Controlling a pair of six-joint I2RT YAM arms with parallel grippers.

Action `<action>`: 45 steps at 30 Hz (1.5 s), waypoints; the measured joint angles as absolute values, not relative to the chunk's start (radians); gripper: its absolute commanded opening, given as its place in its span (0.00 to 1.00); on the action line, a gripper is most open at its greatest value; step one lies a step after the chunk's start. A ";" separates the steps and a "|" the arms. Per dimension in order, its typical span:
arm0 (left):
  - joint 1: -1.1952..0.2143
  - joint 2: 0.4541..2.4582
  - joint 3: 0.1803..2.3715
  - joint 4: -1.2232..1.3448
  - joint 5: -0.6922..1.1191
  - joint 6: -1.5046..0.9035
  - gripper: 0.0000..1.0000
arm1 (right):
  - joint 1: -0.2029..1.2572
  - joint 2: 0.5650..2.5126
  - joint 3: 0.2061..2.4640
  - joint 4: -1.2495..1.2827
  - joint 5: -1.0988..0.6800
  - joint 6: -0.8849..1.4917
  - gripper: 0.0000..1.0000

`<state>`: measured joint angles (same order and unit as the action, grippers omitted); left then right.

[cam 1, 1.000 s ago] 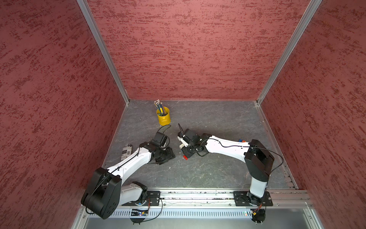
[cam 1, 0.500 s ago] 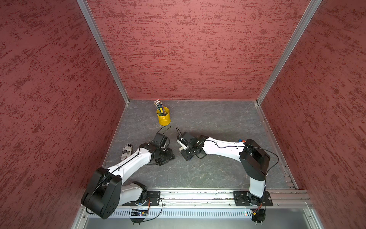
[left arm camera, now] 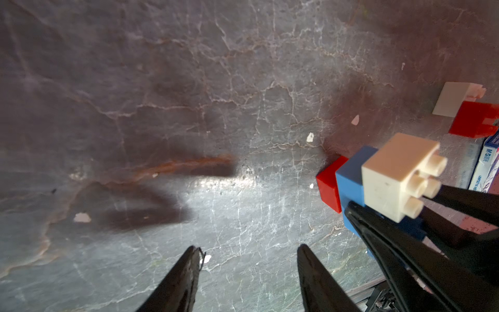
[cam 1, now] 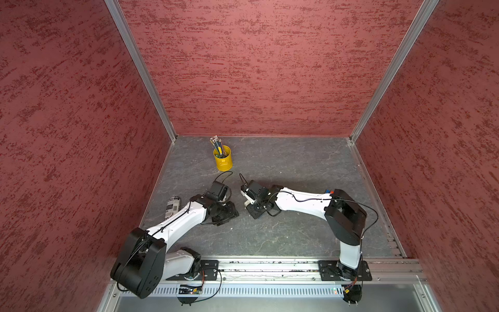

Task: Assemble the letter y with lego
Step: Assemble the lego brick with the lego brick.

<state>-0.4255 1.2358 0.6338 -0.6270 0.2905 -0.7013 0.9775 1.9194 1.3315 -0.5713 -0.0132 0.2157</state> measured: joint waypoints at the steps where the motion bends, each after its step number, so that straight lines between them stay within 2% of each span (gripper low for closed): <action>1: -0.426 1.236 0.634 -0.627 0.290 -0.701 0.60 | 0.978 1.920 1.332 -0.571 -0.013 0.215 0.30; 45: -0.421 1.242 0.621 -0.611 0.290 -0.702 0.60 | 1.015 1.893 1.275 -0.528 0.046 0.282 0.30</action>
